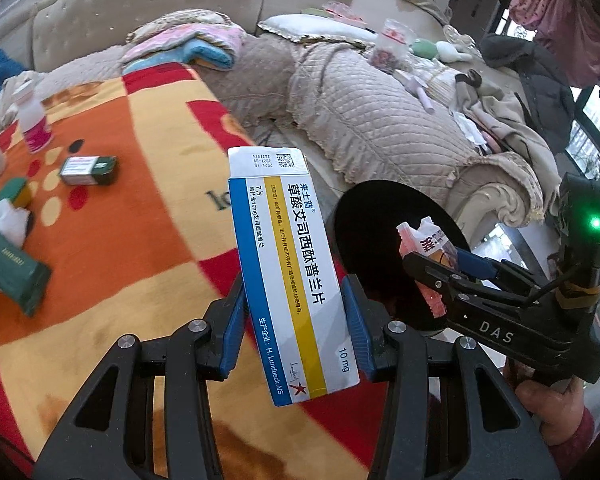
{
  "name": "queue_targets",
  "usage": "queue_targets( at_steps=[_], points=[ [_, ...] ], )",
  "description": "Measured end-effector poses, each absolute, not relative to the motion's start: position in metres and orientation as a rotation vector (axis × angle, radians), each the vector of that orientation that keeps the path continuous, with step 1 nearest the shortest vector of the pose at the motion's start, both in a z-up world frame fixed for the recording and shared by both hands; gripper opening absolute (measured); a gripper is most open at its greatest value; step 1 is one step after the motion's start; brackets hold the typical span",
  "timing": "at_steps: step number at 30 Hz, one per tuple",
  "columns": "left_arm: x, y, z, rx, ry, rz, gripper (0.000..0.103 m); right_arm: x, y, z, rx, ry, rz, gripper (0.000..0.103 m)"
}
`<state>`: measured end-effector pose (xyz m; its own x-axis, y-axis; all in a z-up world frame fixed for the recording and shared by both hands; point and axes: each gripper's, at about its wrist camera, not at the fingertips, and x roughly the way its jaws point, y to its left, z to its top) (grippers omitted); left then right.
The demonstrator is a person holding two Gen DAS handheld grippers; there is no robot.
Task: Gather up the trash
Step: 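Carry the medicine box and snack bag over the black bin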
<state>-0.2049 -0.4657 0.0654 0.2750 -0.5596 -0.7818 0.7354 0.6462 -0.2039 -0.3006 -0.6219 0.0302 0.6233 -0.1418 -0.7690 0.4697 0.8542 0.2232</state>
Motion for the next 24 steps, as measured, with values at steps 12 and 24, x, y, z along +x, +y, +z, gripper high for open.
queue_targets(
  at_steps=[12,24],
  points=[
    [-0.216,-0.507,0.053,0.247,0.971,-0.94,0.044,-0.312,-0.65,0.008,0.492,0.851,-0.411,0.061],
    [-0.211,-0.525,0.047,0.234,0.989,-0.955,0.044,-0.316,-0.668,-0.005,0.521,0.869,-0.452,0.062]
  ],
)
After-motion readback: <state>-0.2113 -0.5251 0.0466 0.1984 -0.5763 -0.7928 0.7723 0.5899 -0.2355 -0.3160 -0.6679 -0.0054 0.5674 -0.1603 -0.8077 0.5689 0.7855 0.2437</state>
